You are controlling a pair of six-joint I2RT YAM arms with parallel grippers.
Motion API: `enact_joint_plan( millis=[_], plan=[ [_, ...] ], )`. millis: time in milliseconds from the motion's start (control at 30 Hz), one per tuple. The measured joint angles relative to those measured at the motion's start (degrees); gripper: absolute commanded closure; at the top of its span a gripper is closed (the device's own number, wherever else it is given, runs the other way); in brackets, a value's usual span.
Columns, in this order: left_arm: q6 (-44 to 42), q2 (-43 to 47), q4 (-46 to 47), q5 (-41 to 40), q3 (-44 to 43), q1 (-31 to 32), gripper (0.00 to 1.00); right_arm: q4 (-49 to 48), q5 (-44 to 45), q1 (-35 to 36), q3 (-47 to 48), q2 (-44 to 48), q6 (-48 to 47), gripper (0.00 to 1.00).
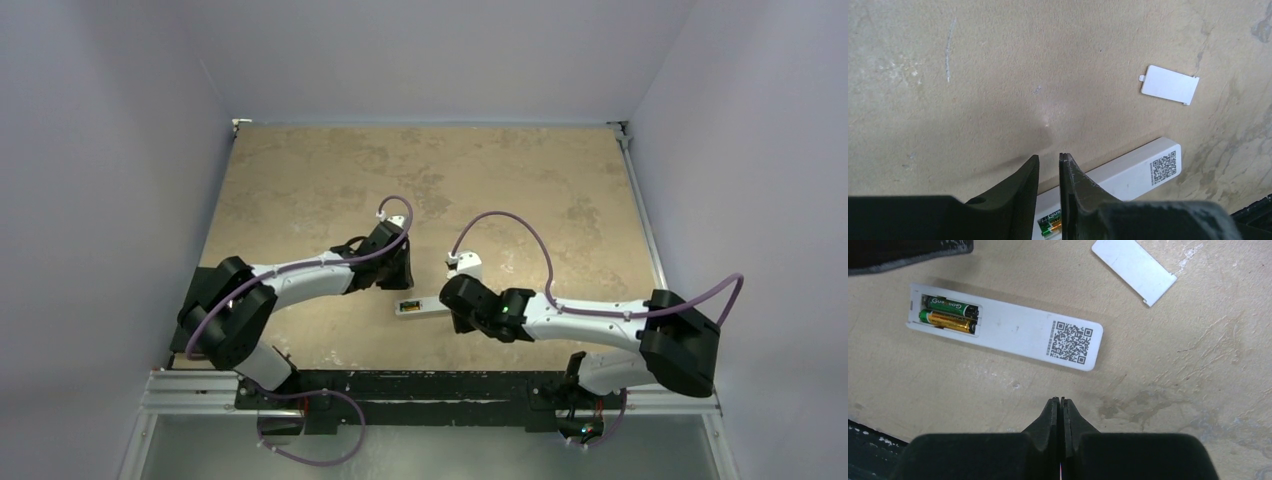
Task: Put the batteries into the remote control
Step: Adjust the remote control at the center of the board.
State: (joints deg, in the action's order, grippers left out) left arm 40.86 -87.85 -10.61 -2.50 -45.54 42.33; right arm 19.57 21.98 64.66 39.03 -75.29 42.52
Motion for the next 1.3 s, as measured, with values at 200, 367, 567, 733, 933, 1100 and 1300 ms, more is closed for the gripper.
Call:
enact_joint_plan(
  millis=[200,367,567,733,933,1100,1300],
  plan=[
    [0.0,-3.9,1.2,1.3,-0.3,0.2,0.91,-3.2,0.0,-2.1,-0.6,-1.6,0.7,1.0],
    [-0.1,-4.6,2.0,2.2,-0.6,0.6,0.96,-4.8,0.5,-3.3,-0.6,-3.7,1.0,1.0],
    [-0.1,-4.7,2.1,3.2,-0.6,1.9,1.0,-5.9,1.3,-4.1,-0.6,-5.7,1.0,1.0],
    [0.0,-4.6,1.9,3.3,-0.5,3.6,1.0,-6.6,1.6,-4.7,-0.3,-7.1,1.0,1.0],
    [0.0,-2.8,0.5,2.7,0.9,5.7,1.0,-7.4,1.5,-4.7,2.3,-9.7,0.5,1.0],
    [0.3,-0.8,-0.7,1.9,2.6,6.8,1.0,-7.9,1.3,-4.7,4.8,-11.6,-0.3,1.0],
    [0.7,1.3,-1.3,1.6,4.4,7.2,1.0,-8.4,0.4,-4.7,7.0,-14.1,-1.6,1.0]
  ],
)
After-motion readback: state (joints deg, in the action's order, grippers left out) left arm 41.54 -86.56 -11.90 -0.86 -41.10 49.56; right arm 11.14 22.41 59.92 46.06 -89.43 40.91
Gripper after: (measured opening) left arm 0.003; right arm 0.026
